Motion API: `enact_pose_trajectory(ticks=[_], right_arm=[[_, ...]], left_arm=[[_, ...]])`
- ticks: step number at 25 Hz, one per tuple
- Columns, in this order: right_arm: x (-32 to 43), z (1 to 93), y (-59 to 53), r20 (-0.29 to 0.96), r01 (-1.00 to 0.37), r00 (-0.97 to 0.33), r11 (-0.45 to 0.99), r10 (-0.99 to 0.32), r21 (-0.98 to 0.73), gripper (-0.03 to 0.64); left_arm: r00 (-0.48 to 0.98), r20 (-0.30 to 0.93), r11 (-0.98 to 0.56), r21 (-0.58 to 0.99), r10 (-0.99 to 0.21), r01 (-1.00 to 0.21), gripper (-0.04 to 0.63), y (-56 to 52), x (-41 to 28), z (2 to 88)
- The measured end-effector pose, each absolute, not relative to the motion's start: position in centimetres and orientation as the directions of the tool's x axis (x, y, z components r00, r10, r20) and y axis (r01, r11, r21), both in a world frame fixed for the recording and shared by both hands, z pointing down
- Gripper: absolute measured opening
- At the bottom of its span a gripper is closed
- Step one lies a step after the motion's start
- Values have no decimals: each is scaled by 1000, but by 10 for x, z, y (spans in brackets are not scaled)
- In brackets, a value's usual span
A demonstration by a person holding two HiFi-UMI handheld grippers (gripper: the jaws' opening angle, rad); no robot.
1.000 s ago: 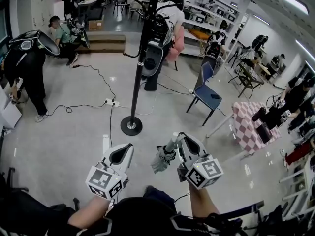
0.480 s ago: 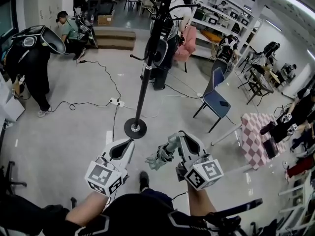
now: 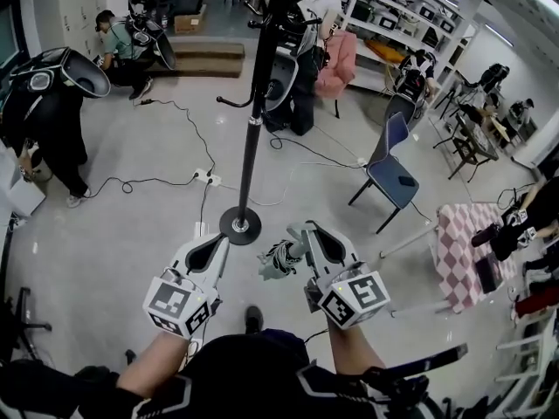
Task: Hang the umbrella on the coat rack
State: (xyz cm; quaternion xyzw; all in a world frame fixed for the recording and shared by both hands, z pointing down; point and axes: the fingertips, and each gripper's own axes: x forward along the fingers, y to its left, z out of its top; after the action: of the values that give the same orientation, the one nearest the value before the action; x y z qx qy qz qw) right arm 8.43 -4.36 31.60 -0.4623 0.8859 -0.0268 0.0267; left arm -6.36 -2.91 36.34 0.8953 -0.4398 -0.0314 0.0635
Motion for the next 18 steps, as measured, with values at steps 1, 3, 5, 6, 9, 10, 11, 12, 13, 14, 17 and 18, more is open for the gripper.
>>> enact_pose_trajectory(ticks=[1, 3, 5, 6, 9, 10, 11, 12, 13, 14, 17, 18], right_arm=[[87, 317, -52, -22, -813, -578, 577, -816, -70, 6], [93, 318, -70, -23, -805, -590, 590, -807, -64, 6], [99, 319, -87, -19, -798, -599, 599, -800, -60, 6], [102, 319, -95, -17, -796, -603, 603, -797, -57, 6], [112, 320, -114, -13, -787, -615, 615, -788, -58, 6], [116, 322, -119, -14, -785, -616, 616, -787, -64, 6], [120, 324, -123, -16, -784, -617, 617, -787, -73, 6], [123, 325, -128, -19, -780, -621, 620, -784, -79, 6], [125, 327, -132, -22, -775, -627, 627, -778, -81, 6], [127, 328, -137, -23, -770, -634, 634, -773, -80, 6], [128, 332, -153, -23, -761, -643, 642, -765, -89, 7], [129, 333, -159, -23, -761, -643, 642, -766, -95, 6]], left_arm=[[607, 2, -601, 138, -794, -787, 11, -37, -59, 364], [600, 4, -594, 133, -800, -793, 11, -53, -49, 364], [593, 8, -587, 127, -805, -800, 11, -68, -39, 364], [588, 10, -583, 123, -808, -803, 11, -76, -34, 363], [573, 14, -568, 114, -820, -815, 11, -95, -22, 361], [568, 17, -563, 107, -823, -819, 11, -100, -17, 361], [563, 22, -558, 99, -826, -824, 11, -104, -12, 362], [558, 26, -554, 93, -830, -828, 11, -108, -7, 364], [553, 29, -549, 91, -832, -831, 11, -113, -3, 365], [549, 33, -545, 90, -835, -834, 11, -117, 0, 367], [535, 50, -529, 96, -844, -843, 11, -133, 4, 372], [530, 56, -524, 95, -846, -846, 11, -138, 5, 374]])
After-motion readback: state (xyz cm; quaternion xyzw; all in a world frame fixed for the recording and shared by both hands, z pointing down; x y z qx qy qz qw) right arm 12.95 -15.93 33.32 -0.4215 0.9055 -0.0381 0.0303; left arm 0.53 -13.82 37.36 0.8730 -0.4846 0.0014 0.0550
